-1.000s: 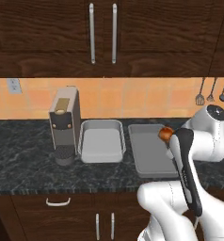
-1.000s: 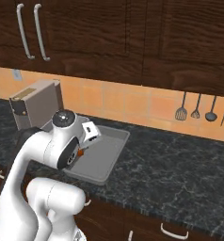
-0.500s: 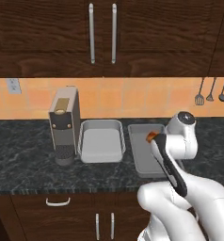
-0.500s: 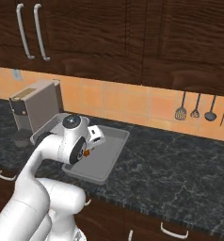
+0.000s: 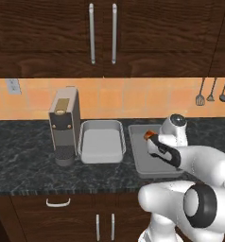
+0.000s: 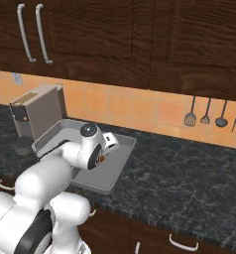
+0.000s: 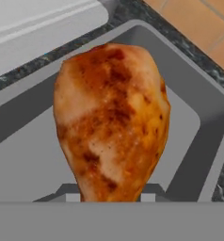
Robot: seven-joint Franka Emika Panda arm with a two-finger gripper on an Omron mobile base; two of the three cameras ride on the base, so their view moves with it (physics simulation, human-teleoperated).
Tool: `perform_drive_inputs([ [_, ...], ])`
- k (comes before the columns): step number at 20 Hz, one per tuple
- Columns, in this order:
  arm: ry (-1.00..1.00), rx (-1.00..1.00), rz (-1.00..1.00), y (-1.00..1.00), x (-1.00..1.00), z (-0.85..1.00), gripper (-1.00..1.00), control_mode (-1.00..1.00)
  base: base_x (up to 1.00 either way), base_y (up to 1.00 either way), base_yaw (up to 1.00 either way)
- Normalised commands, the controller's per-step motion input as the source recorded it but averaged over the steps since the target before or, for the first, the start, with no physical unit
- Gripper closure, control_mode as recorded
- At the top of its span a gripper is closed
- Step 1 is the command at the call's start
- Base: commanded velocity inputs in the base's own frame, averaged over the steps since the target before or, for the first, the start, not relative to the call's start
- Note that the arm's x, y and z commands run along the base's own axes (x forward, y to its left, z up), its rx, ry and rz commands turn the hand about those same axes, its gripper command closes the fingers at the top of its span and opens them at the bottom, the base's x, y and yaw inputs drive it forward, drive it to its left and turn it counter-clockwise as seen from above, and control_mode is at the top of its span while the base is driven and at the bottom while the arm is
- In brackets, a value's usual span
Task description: Place one garlic and one chicken drumstick in each tupperware on the nearby counter, to pack two identical lunches.
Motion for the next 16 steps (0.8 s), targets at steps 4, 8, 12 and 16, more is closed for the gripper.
perform_drive_inputs([
  [4,0.07,0.0,0.0,-0.11,0.6,-0.4,1.0,-1.0,0.0,0.0,0.0],
  [8,0.1,0.0,0.0,-0.01,0.64,-0.45,1.0,-1.0,0.0,0.0,0.0],
  [12,0.04,0.0,0.0,-0.01,0.56,-0.13,-1.0,-1.0,0.0,0.0,0.0],
  [16,0.0,0.0,0.0,0.0,0.15,0.01,-1.0,-1.0,0.0,0.0,0.0],
])
